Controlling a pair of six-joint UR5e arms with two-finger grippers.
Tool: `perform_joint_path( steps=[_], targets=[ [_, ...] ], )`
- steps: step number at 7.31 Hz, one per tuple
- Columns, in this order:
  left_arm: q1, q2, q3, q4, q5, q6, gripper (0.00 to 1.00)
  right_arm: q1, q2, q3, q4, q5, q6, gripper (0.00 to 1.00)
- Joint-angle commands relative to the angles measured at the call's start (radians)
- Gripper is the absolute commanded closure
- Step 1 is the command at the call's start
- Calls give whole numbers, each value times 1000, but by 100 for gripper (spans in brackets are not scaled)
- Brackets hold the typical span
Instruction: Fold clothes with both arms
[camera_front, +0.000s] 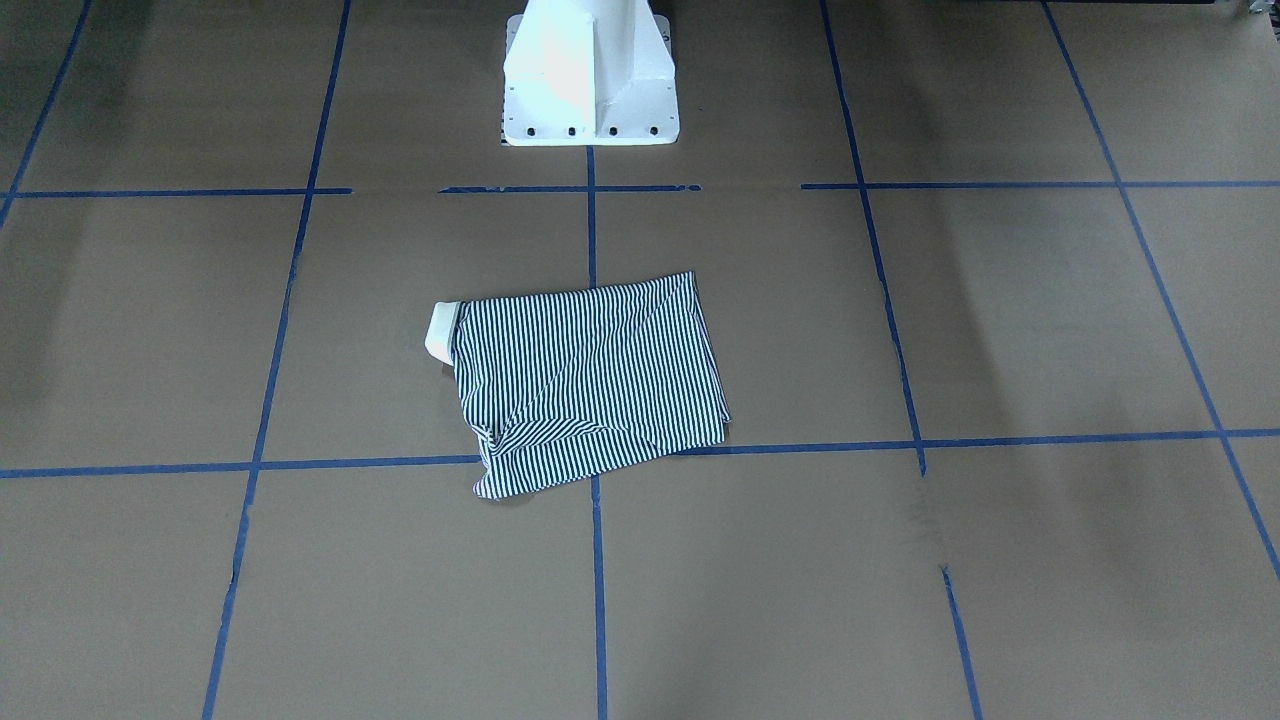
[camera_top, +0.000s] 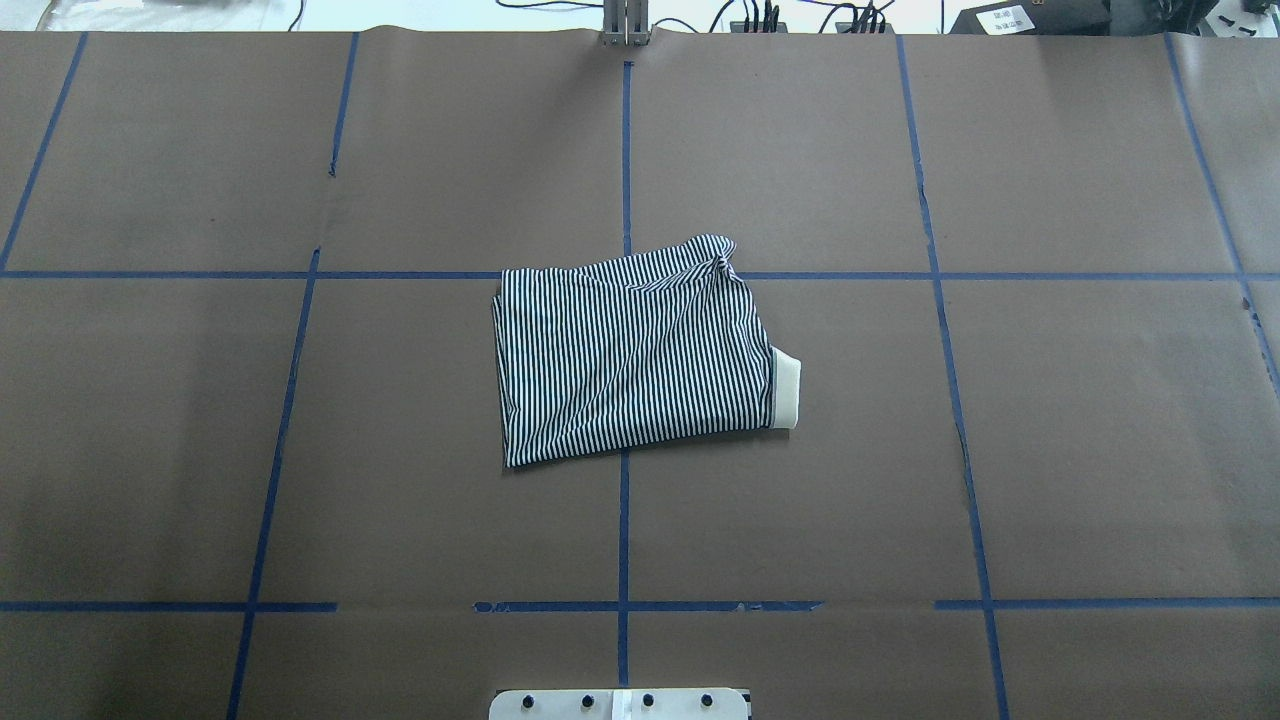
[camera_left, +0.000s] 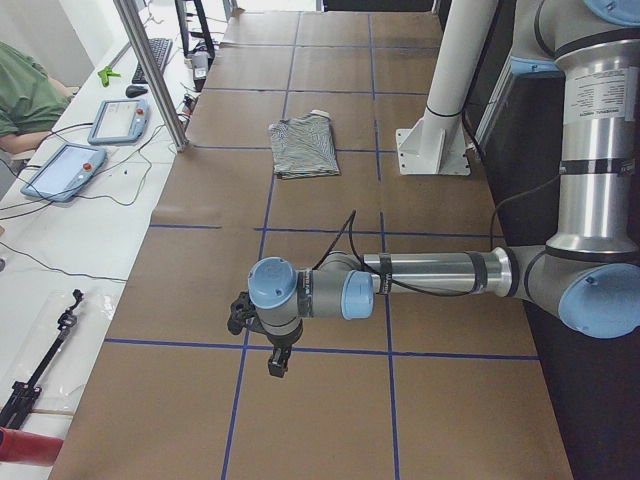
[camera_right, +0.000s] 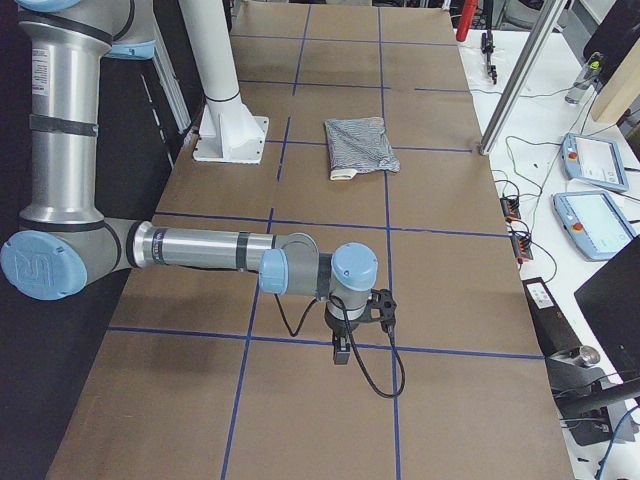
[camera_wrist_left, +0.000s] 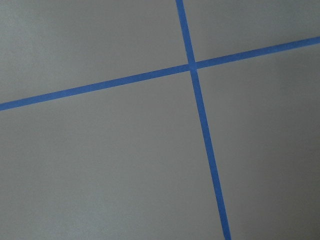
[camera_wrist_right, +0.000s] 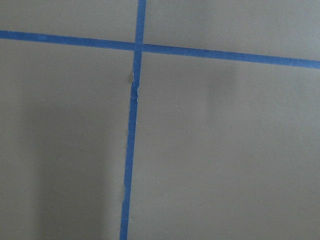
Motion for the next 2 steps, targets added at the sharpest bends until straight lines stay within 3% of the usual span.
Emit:
perform_joint_path(
  steps=[1,2],
  targets=[
    [0,0,0,0,0,0,0,0,0,-4,0,0,0,0],
    [0,0,0,0,0,0,0,0,0,-4,0,0,0,0]
  ],
)
